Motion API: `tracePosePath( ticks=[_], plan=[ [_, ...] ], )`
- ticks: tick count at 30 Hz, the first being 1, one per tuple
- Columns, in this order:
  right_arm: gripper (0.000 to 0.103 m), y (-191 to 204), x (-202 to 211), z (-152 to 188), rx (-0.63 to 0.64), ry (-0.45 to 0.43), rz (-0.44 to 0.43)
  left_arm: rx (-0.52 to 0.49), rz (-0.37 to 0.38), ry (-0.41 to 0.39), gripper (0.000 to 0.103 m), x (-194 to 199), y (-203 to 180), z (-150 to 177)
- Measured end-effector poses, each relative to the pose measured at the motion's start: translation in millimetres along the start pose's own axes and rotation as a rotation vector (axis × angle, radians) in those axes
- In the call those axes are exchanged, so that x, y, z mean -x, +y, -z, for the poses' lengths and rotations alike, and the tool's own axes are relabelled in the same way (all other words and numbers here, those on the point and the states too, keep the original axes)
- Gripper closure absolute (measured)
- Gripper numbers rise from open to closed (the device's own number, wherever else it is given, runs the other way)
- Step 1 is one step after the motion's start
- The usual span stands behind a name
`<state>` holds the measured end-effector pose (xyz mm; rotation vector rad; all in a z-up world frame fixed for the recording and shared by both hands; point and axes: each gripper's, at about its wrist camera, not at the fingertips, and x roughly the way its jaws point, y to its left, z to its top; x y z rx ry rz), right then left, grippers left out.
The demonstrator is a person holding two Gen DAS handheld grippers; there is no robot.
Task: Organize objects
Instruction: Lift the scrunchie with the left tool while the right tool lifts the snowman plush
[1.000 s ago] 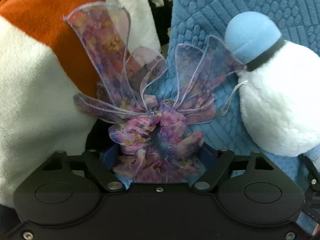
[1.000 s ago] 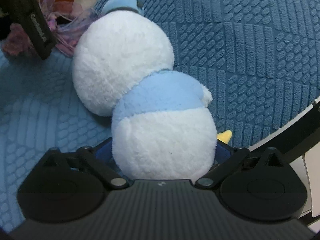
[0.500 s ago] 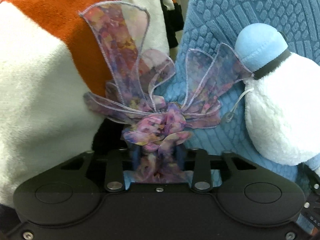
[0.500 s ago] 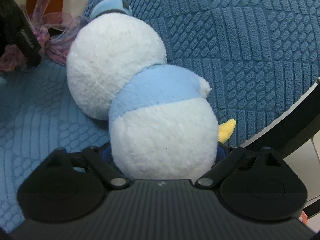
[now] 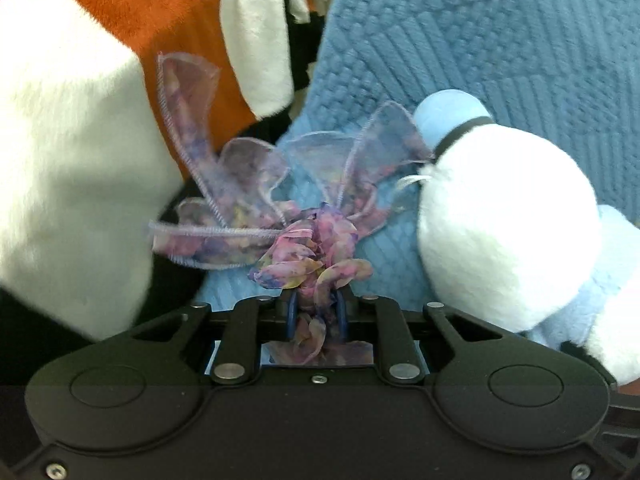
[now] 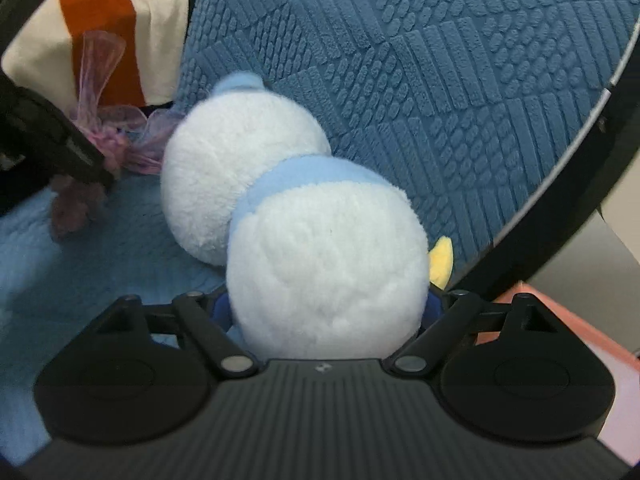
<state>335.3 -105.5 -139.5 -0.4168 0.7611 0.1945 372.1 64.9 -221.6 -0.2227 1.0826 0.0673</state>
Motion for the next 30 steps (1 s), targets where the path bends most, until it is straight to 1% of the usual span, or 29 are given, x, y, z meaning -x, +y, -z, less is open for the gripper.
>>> tracePosePath(
  ticks=[3, 5, 6, 8, 12, 16, 18, 20, 23, 26, 28, 30],
  plan=[
    [0.017, 3, 14, 2, -0.028, 0.003, 0.001, 0.008, 0.043, 0.010, 0.087, 10, 2, 5],
    [0.017, 5, 20, 5, -0.062, 0.009, -0.006, 0.004, 0.058, 0.012, 0.087, 19, 3, 11],
    [0.017, 4, 22, 5, -0.079, 0.010, -0.011, 0.004, 0.063, 0.013, 0.087, 23, 3, 15],
    [0.017, 5, 32, 9, -0.109, 0.016, -0.012, 0.007, 0.074, 0.018, 0.086, 19, 6, 16],
    [0.018, 15, 47, 19, -0.149, 0.024, -0.014, 0.009, 0.089, 0.026, 0.086, 27, 5, 25],
    [0.018, 25, 67, 37, -0.187, 0.035, -0.025, 0.007, 0.098, 0.026, 0.086, 27, -1, 28],
    [0.017, 27, 74, 46, -0.209, 0.041, -0.031, -0.004, 0.102, 0.039, 0.086, 30, -4, 38],
    [0.017, 28, 85, 56, -0.217, 0.048, -0.031, -0.024, 0.103, 0.049, 0.086, 33, -8, 45],
    [0.017, 29, 102, 68, -0.228, 0.050, -0.029, -0.064, 0.102, 0.026, 0.086, 46, -14, 55],
    [0.015, 30, 113, 78, -0.222, 0.054, -0.041, -0.090, 0.099, 0.033, 0.086, 52, -19, 56],
    [0.013, 31, 116, 80, -0.207, 0.049, -0.044, -0.091, 0.100, 0.051, 0.085, 48, -21, 52],
    [0.012, 32, 118, 82, -0.187, 0.048, -0.058, -0.078, 0.084, 0.051, 0.083, 51, -19, 50]
  ],
)
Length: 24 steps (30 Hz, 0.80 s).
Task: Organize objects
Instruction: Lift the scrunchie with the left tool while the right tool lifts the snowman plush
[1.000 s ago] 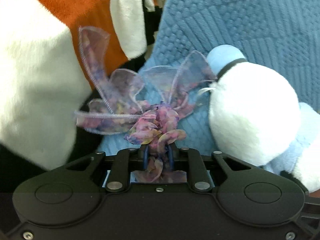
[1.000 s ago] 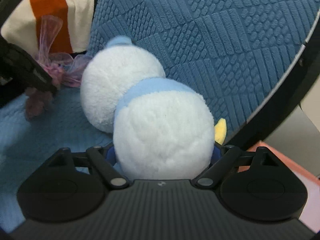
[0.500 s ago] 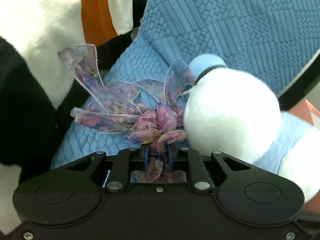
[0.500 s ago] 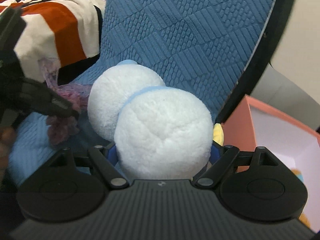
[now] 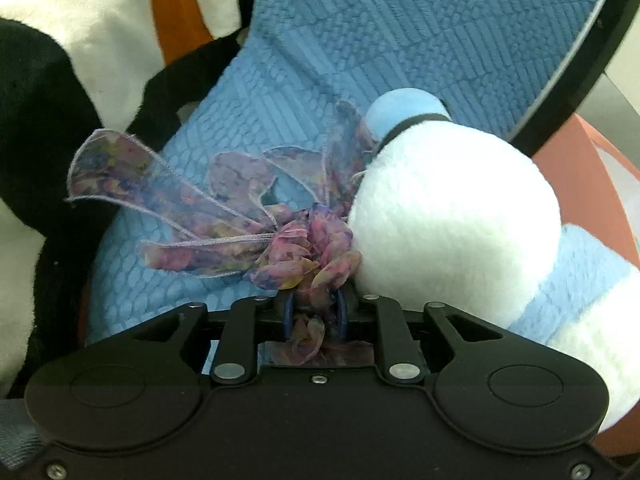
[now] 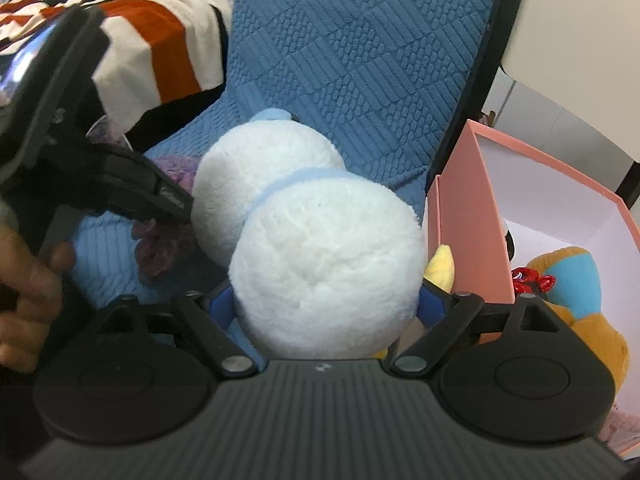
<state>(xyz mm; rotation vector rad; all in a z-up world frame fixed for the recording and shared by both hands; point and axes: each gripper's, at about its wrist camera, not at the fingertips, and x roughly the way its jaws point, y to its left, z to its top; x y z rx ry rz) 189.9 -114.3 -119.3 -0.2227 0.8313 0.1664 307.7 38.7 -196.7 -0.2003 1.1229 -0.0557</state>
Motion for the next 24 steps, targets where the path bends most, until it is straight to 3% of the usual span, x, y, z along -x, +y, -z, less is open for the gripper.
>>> tracePosePath(
  ticks=[1, 2, 8, 13, 18, 24],
  plan=[
    [0.012, 0, 0, 0, 0.011, 0.000, -0.009, 0.008, -0.005, -0.001, 0.073, 0, 2, 0],
    [0.011, 0, 1, -1, 0.018, -0.001, -0.012, 0.018, -0.009, 0.000, 0.057, 1, 3, -3],
    [0.002, -7, 10, -7, 0.054, -0.097, -0.015, 0.089, -0.016, 0.006, 0.036, -2, 16, -8],
    [0.002, -1, 8, -15, 0.197, -0.163, -0.017, 0.099, -0.035, 0.009, 0.034, 3, 18, -3],
    [0.002, 11, -20, -22, 0.305, -0.083, -0.098, 0.120, -0.030, 0.022, 0.033, 0, 23, -1],
    [0.002, 29, -49, -23, 0.424, -0.021, -0.072, 0.129, -0.028, 0.031, 0.032, -3, 24, -1]
  ],
)
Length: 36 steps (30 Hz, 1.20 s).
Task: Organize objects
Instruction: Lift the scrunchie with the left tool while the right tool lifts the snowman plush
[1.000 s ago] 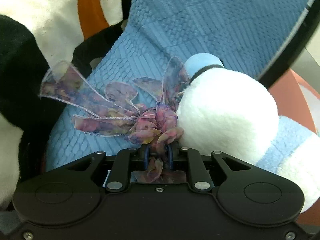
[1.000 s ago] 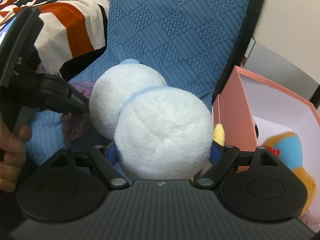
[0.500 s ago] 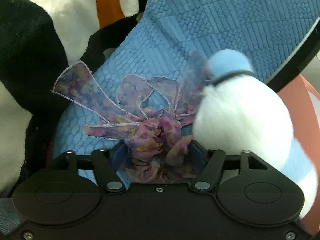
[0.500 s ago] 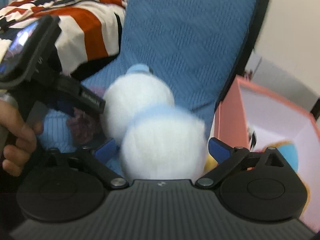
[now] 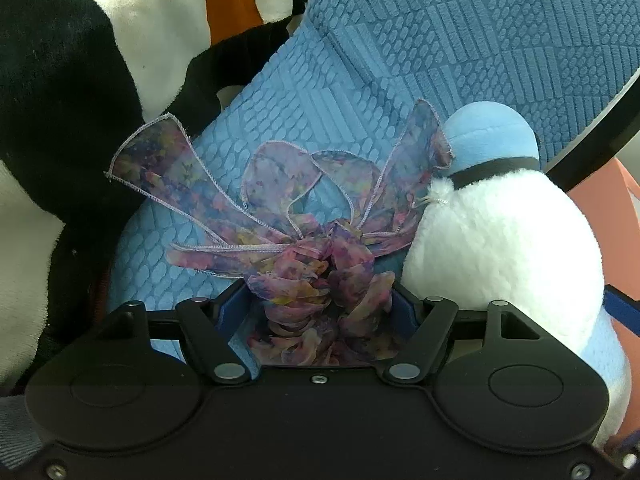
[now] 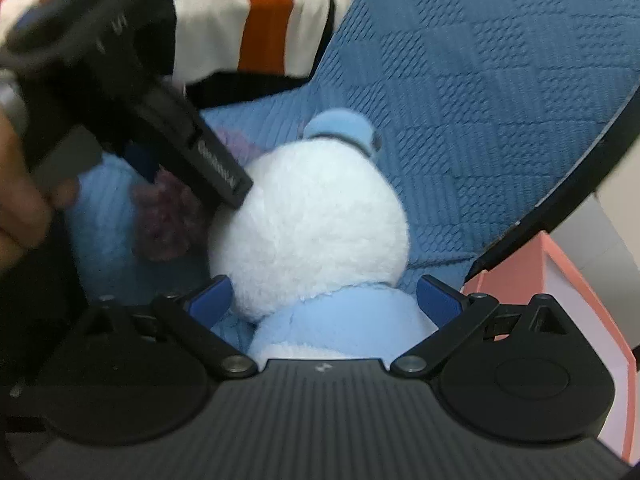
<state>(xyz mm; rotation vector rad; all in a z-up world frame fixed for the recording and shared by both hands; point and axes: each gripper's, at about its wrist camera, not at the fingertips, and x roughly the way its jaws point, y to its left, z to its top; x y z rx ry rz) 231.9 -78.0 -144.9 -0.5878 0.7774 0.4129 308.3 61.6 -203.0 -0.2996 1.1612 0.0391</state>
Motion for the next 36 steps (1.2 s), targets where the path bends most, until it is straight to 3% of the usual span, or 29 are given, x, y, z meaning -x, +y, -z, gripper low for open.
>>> tracePosePath(
  ticks=[7, 12, 17, 20, 25, 30, 36],
  plan=[
    [0.000, 2, -12, -1, -0.005, 0.036, -0.022, 0.011, 0.012, 0.014, 0.032, -5, 1, -2],
    [0.004, 14, -16, 2, 0.064, 0.068, 0.048, 0.009, 0.014, 0.019, 0.032, -8, -1, 0],
    [0.022, -11, -9, -3, -0.137, 0.041, 0.037, 0.008, 0.019, 0.025, 0.032, -8, -2, 0],
    [0.026, -37, -1, -3, -0.345, 0.015, -0.013, 0.001, 0.020, 0.029, 0.031, -9, -3, 1],
    [0.026, -60, 2, 8, -0.550, 0.008, -0.078, -0.020, 0.015, 0.035, 0.028, -10, -8, 4],
    [0.026, -63, 3, 18, -0.669, 0.004, -0.096, -0.041, 0.001, 0.030, 0.027, -10, -12, 5],
    [0.024, -66, -9, 24, -0.724, 0.021, -0.107, -0.080, -0.037, 0.008, 0.036, -11, -18, 6]
  ],
)
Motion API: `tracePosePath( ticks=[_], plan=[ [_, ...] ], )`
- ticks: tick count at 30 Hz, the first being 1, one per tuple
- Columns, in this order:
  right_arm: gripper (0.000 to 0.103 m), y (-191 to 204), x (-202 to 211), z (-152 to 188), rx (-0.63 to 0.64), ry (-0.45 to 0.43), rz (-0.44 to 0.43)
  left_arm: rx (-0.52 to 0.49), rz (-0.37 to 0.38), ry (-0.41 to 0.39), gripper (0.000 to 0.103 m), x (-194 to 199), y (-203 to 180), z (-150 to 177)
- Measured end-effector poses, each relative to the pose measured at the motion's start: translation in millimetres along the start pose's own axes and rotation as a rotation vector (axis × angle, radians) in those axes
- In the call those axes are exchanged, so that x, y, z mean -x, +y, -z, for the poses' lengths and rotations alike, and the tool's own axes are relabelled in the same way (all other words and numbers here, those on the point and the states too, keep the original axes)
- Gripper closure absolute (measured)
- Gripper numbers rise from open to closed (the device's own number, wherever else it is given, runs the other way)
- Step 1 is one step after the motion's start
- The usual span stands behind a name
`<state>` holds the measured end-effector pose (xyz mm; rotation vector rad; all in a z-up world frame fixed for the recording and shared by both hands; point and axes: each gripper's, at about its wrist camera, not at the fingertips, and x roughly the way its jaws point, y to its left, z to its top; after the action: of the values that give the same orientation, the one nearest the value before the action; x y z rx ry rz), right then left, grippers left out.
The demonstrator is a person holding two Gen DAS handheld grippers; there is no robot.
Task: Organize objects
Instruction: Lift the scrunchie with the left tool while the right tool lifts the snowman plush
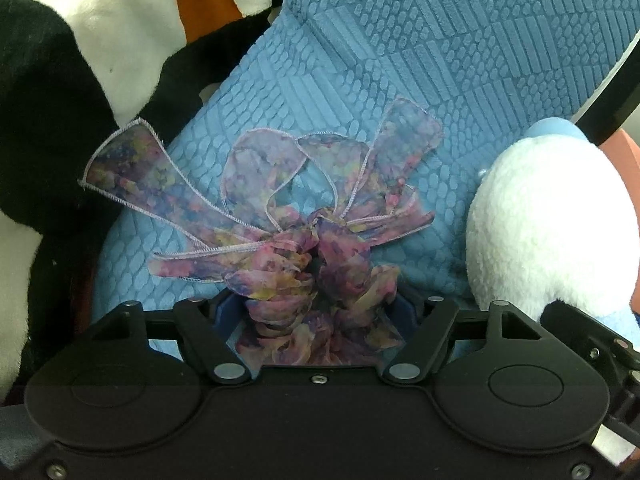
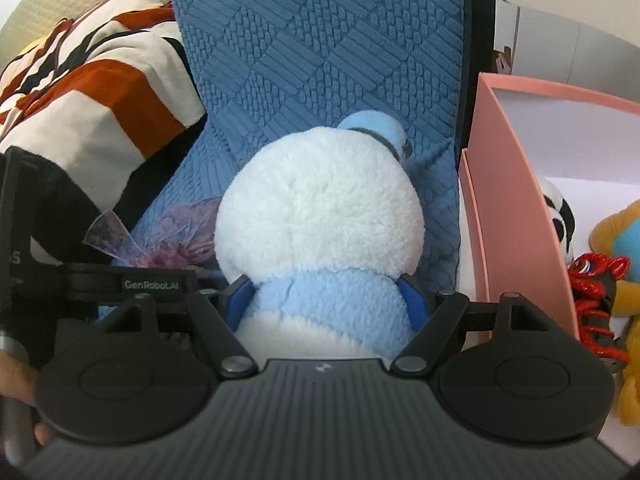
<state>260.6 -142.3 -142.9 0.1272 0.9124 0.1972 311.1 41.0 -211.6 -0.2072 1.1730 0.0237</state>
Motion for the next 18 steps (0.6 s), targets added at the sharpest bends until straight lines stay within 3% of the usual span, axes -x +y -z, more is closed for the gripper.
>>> tracePosePath(
  ticks=[5, 8, 11, 18],
  plan=[
    [0.020, -2, -9, 5, -0.002, 0.011, -0.008, -0.059, -0.054, -0.027, 0.065, 0, -8, -1],
    [0.020, -1, -10, 8, 0.004, 0.001, -0.003, -0.053, -0.046, -0.030, 0.081, -1, -6, -4],
    [0.024, 3, -6, 10, 0.000, -0.022, 0.009, -0.012, 0.023, -0.007, 0.087, -1, 1, -7],
    [0.027, -1, 20, 8, -0.084, -0.060, 0.009, 0.004, 0.124, -0.010, 0.089, 18, 7, 0]
  ],
)
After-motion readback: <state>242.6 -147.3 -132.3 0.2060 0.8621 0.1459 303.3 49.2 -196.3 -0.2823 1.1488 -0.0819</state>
